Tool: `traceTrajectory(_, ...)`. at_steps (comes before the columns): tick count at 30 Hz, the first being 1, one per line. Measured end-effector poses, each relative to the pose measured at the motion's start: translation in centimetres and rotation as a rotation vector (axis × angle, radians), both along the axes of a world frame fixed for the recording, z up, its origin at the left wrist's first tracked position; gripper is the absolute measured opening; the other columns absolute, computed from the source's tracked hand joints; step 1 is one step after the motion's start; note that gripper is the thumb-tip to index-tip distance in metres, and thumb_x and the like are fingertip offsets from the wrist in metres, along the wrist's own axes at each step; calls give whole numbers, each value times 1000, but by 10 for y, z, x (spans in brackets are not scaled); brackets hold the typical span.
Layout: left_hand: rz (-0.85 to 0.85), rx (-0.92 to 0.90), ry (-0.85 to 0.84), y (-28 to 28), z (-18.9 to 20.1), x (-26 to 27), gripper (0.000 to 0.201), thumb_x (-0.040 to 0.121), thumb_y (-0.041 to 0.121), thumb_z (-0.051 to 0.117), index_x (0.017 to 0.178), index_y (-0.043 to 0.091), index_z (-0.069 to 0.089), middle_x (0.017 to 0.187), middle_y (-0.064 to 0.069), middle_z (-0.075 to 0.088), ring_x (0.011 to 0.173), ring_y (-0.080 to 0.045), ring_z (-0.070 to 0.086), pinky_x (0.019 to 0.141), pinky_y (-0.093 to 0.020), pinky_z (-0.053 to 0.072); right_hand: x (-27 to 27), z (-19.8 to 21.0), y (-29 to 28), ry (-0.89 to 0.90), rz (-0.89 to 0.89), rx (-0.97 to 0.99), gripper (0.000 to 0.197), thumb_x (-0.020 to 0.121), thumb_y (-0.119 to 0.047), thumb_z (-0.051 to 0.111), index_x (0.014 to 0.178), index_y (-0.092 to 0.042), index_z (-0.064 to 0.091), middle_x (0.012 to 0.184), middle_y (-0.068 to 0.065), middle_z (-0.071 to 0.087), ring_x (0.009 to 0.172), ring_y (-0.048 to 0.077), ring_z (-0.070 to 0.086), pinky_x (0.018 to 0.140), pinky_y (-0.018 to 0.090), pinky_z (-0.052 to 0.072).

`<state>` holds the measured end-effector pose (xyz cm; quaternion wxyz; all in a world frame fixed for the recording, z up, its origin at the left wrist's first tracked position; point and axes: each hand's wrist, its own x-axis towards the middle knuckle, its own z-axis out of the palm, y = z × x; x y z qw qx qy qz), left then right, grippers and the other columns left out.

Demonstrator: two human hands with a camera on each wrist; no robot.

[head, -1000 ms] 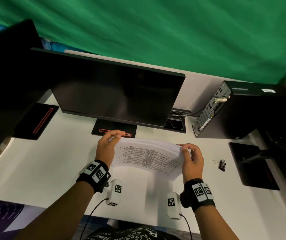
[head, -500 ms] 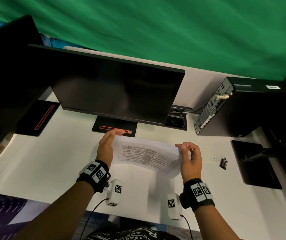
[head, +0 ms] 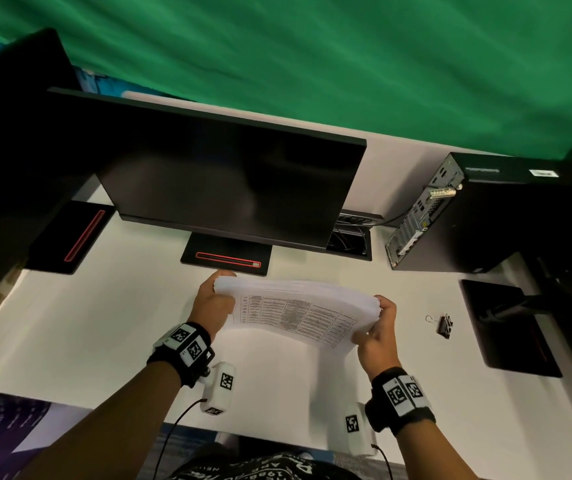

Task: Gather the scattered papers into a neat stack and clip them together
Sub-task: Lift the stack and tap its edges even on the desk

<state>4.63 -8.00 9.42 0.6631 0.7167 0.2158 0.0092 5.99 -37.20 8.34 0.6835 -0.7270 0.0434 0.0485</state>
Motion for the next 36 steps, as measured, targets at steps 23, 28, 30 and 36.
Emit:
traceTrajectory(23, -68, -94, -20, 15, -3, 14, 47, 72, -12, 63, 100, 24, 51, 98, -7, 61, 97, -23, 62, 73, -32, 56, 15, 1, 13, 1, 38, 33, 48, 67, -8, 64, 112, -16, 50, 101, 0, 59, 89, 8, 59, 71, 14, 48)
traceTrajectory(28, -22, -97, -100, 9, 8, 12, 19, 94, 31, 53, 100, 13, 55, 81, 5, 69, 79, -13, 68, 62, -18, 52, 16, 7, 22, -29, -160, 17, 39, 73, -54, 69, 101, -28, 61, 103, -11, 63, 91, 6, 60, 83, 28, 48)
traceTrajectory(30, 34, -51, -81, 5, 10, 13, 31, 100, 38, 43, 94, 12, 58, 75, 5, 69, 70, -9, 68, 57, -16, 50, 21, 6, 26, -43, -226, -31, 16, 85, -46, 67, 89, -31, 64, 95, -19, 66, 92, 3, 59, 92, 34, 44)
traceTrajectory(36, 169, 6, -127, -1, 10, 17, 22, 96, 26, 50, 94, 14, 68, 97, -2, 69, 85, -23, 65, 65, -27, 49, 23, 4, 28, -42, -275, -48, 14, 94, -34, 59, 82, -31, 64, 94, -10, 66, 92, 15, 57, 85, 36, 44)
